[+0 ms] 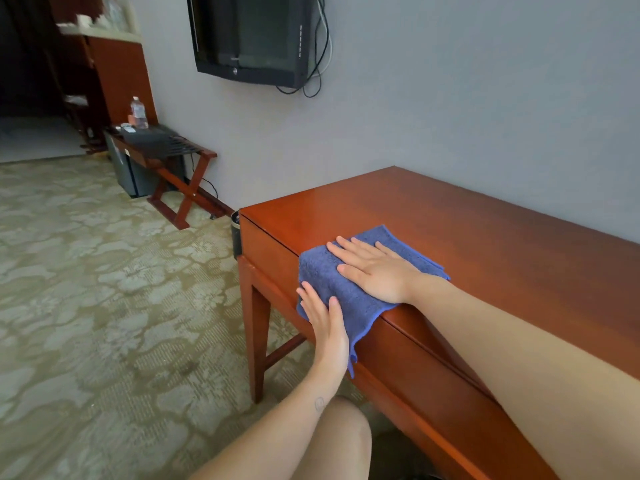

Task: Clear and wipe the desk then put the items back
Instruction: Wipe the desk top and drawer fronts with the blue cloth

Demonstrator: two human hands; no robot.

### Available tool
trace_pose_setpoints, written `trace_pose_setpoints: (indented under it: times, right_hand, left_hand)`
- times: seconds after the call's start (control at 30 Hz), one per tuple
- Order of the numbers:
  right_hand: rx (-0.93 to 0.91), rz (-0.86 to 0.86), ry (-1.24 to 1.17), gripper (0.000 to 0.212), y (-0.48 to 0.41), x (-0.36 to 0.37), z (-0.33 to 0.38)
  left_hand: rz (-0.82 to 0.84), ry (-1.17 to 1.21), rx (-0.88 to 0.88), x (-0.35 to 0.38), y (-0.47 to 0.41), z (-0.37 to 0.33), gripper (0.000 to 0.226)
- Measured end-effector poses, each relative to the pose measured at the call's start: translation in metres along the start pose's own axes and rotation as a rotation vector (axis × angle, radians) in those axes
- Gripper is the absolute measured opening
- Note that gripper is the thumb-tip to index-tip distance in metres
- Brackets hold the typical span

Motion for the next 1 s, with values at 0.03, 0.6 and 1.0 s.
trace_pose_setpoints:
  times: [0.03, 0.6, 1.0]
  right_hand:
    - [0.003, 0.003, -0.006, 0.051, 0.006, 0.002, -0.001]
    - [0.065, -0.034, -0.022, 0.050, 0.100, 0.034, -0.030]
    - [0.167, -0.055, -0.082, 0.049, 0.190, 0.064, -0.042]
  left_hand:
    - [-0.001, 0.012, 0.000, 0.005, 0.006, 0.000, 0.061]
    - [0.000, -0.156, 0.066, 0.087, 0.080, 0.009, 0.071]
    - [0.045, -0.218, 0.055, 0.143, 0.134, 0.017, 0.081]
Point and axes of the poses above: each hand's wrist, its own y-axis away from the middle knuckle, its own x-axis out of the palm, z = x × y, the point moved 1 cm from there along -y, towards the middle knuckle, and after that the axes turned 13 degrees about z, right-handed, at the moved point
